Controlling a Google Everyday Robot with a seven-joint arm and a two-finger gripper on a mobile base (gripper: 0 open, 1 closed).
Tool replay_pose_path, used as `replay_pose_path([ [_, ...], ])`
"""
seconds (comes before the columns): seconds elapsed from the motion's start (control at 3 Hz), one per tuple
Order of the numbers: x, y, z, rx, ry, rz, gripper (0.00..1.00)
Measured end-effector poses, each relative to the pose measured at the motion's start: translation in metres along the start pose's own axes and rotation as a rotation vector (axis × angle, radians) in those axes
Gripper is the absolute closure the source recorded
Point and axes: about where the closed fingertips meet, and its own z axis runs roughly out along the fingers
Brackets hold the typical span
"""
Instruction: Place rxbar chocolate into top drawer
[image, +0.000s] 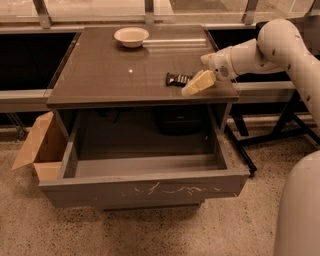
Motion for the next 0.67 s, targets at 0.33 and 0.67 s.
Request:
replay_pose_path([
  [0.33,0.002,-0.002,0.016,-0.015,0.008,0.004,0.00],
  [0.67,0.005,-0.005,0.027,-0.032,-0.011,0.026,0.00],
])
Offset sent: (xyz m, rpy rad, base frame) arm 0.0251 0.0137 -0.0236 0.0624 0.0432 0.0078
